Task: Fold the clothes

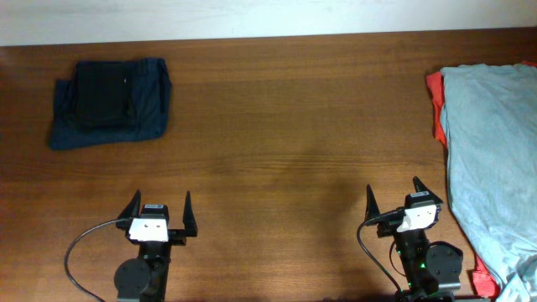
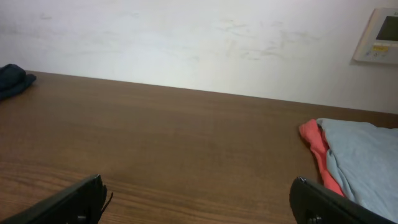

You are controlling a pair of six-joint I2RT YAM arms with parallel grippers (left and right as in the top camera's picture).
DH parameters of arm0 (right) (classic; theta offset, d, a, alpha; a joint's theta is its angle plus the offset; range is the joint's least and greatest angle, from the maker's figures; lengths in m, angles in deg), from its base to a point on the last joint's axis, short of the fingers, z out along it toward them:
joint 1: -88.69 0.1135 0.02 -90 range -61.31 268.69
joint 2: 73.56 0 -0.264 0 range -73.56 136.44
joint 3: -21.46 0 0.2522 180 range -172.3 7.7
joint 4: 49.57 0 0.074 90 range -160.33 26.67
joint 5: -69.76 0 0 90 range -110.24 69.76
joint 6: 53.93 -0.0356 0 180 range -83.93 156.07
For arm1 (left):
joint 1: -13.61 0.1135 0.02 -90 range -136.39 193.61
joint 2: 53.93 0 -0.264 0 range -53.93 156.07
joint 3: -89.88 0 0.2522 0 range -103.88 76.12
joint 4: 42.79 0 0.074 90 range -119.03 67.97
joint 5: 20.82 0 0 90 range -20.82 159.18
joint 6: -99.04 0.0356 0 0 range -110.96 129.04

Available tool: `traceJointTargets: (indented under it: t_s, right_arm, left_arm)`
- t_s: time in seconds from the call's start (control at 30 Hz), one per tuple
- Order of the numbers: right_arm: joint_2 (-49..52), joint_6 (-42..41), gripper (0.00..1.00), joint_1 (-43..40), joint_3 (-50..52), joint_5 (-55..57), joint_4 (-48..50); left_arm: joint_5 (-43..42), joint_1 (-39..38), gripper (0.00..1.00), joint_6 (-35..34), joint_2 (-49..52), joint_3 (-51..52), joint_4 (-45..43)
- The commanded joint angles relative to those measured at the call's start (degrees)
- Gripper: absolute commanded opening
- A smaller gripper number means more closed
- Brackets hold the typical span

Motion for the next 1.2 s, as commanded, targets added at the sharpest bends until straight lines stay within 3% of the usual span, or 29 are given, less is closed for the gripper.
traceJointTargets:
  t_s: [0.0,0.27,0.37,0.47,0.7,0.9,1.17]
  right_arm:
    - [-0.59,-0.70,0.99,-0.31,0.28,0.48,-0.28]
    - [-0.59,-1.14,0.99,-0.46,0.28,-0.55,1.25]
    - [-0.59,-7.34,0.99,-0.46,-0.85,-0.92,1.42]
    - [-0.48,-11.91,0.99,-0.46,-6.12,2.56,-3.45]
    - [3.89,-12.33,0.99,-0.46,-26.60,19.23,-22.71]
    - [15.96,-15.72,0.99,-0.48,-42.10,25.16,-30.75]
    - [43.71,-15.06,0.99,-0.72,-61.90,26.23,-45.27]
  left_arm:
    - [0.15,-0.24,0.99,0.90,-0.55,0.26,0.07]
    - [0.15,-0.24,0.99,0.90,-0.55,0.26,0.07]
    - [0.15,-0.24,0.99,0.90,-0.55,0.26,0.07]
    - [0.15,-0.24,0.99,0.90,-0.55,0.26,0.04]
    - [0.15,-0.24,0.99,0.90,-0.55,0.26,0.04]
    - [0.15,-0.24,0.99,0.90,-0.55,0.26,0.07]
    - [0.15,-0.24,0.99,0.90,-0.55,0.26,0.07]
